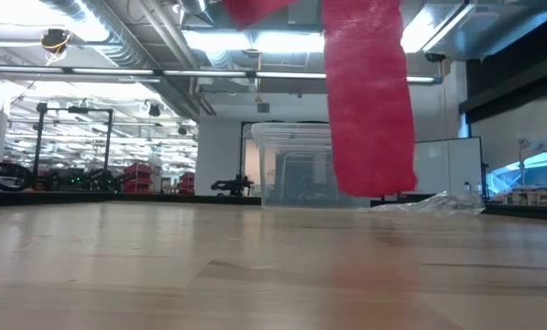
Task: Roll bandage
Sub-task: Roll the red bandage
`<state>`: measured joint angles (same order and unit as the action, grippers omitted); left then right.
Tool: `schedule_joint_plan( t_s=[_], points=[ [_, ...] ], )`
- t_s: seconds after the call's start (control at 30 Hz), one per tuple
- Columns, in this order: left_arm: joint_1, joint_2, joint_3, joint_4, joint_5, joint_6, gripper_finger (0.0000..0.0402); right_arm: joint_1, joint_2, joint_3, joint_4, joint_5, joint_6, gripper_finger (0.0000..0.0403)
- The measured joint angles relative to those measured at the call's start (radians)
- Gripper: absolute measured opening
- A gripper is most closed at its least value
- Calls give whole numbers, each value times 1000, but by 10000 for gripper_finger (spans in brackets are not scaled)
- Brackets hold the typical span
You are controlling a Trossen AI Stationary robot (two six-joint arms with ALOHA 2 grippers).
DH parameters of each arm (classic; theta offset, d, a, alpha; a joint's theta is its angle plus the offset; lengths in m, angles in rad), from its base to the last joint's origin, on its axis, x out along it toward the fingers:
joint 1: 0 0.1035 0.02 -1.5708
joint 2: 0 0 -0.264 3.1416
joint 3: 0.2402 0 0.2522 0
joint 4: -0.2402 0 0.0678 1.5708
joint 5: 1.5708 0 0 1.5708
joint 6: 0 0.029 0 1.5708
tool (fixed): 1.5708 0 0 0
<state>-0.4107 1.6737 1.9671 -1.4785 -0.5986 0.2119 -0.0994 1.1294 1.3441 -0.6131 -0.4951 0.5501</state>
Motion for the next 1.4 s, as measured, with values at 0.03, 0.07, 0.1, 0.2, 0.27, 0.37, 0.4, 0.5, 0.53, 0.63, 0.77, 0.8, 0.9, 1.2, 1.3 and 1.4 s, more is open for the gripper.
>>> schedule_joint_plan(
  t_s=[0.03,0.07,0.1,0.2,0.27,0.37,0.4,0.5,0.53,0.63,0.77,0.8,0.9,1.2,1.3,1.4],
  points=[
    [0,0,0,-35,25,-35,17,-7,-12,0,2,-8,1,250],
    [-1,0,0,-63,49,-66,17,-14,-26,0,8,-12,5,250],
    [-1,0,0,-82,72,-90,17,-18,-39,1,17,-10,19,250],
    [-2,0,0,-74,143,-124,17,-46,-64,2,33,22,41,250],
    [-2,0,0,-55,218,-137,17,-73,-72,1,50,47,37,250],
    [-3,0,0,-1,357,-180,17,-109,-88,1,56,58,-6,250],
    [-3,0,0,17,403,-199,17,-118,-91,1,45,57,-20,250],
    [-2,0,0,29,509,-273,17,-144,-89,1,-17,57,-83,250],
    [-1,0,0,16,526,-310,17,-150,-88,1,-43,61,-108,250],
    [8,0,0,-25,523,-405,17,-157,-86,1,-142,161,-215,250],
    [28,0,0,-51,421,-505,17,-124,-64,-51,-146,283,-293,250],
    [35,0,0,-51,403,-528,17,-111,-62,-83,-114,279,-315,250],
    [66,1,0,-49,384,-571,17,-64,-62,-193,35,236,-396,250],
    [122,1,0,-47,381,-590,17,84,-9,-556,677,224,-446,250],
    [139,1,0,-39,370,-589,17,117,43,-593,743,227,-417,250],
    [158,1,0,-10,334,-589,17,151,95,-593,750,214,-399,250]
  ],
)
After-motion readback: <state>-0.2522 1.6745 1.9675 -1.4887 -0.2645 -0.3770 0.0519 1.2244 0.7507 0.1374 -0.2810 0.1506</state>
